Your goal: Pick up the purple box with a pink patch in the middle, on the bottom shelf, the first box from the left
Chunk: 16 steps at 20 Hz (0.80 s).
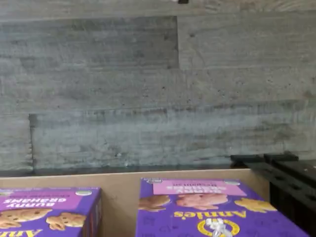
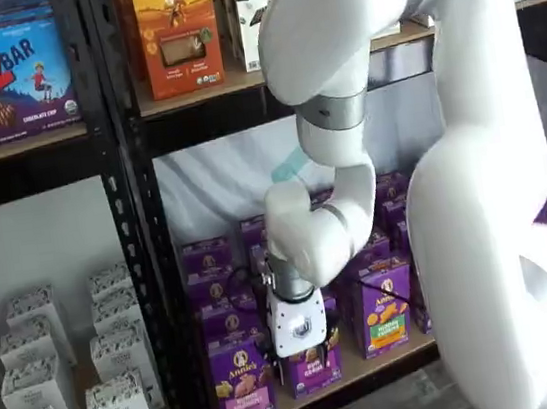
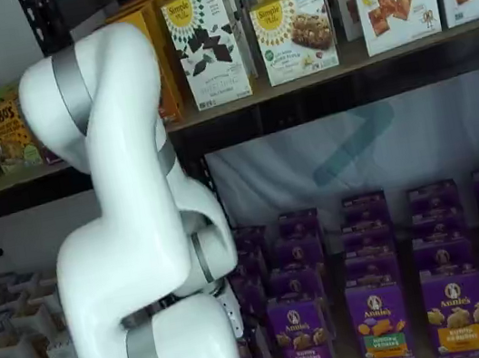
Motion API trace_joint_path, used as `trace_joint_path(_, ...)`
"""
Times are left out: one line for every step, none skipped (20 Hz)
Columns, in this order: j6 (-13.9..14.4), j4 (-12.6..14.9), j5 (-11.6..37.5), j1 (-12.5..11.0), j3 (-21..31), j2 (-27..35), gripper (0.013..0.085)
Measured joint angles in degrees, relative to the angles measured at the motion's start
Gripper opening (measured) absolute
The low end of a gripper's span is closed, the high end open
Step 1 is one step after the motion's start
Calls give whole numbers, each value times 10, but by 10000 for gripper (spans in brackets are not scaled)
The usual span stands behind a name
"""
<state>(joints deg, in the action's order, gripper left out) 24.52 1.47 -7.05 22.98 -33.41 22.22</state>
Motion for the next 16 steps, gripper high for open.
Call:
trace_joint_path(-15, -14, -2, -1, -11, 9, 850)
trace_joint_path(-35, -33, -3, -3, -24, 22, 850)
trace_joint_path(-54, -51, -5, -4, -35, 31, 850)
trace_joint_path(-75, -70, -6, -6, -47, 41, 850)
trace_joint_path(-91, -85, -6, -8, -57, 49, 850)
trace_joint_path(-109, -100, -8, -10, -70, 58, 850)
trace_joint_path(-120, -109, -10, -12, -80, 66, 850)
trace_joint_path(-125, -112, -11, -15, -88, 72, 850)
trace_joint_path(-126, -110, -14, -18, -98, 78, 850)
trace_joint_path(-126, -108, -17, -20, -108, 84, 850)
trace_joint_path(-127, -106, -19, -23, -117, 90, 850)
trace_joint_path(-124, -101, -20, -25, -126, 96, 850)
trace_joint_path(-113, -87, -23, -27, -133, 100, 850)
trace_joint_path(-108, -80, -26, -29, -141, 104, 850)
trace_joint_path(-104, -75, -31, -30, -150, 109, 850)
trace_joint_path(-99, -69, -36, -31, -158, 113, 850)
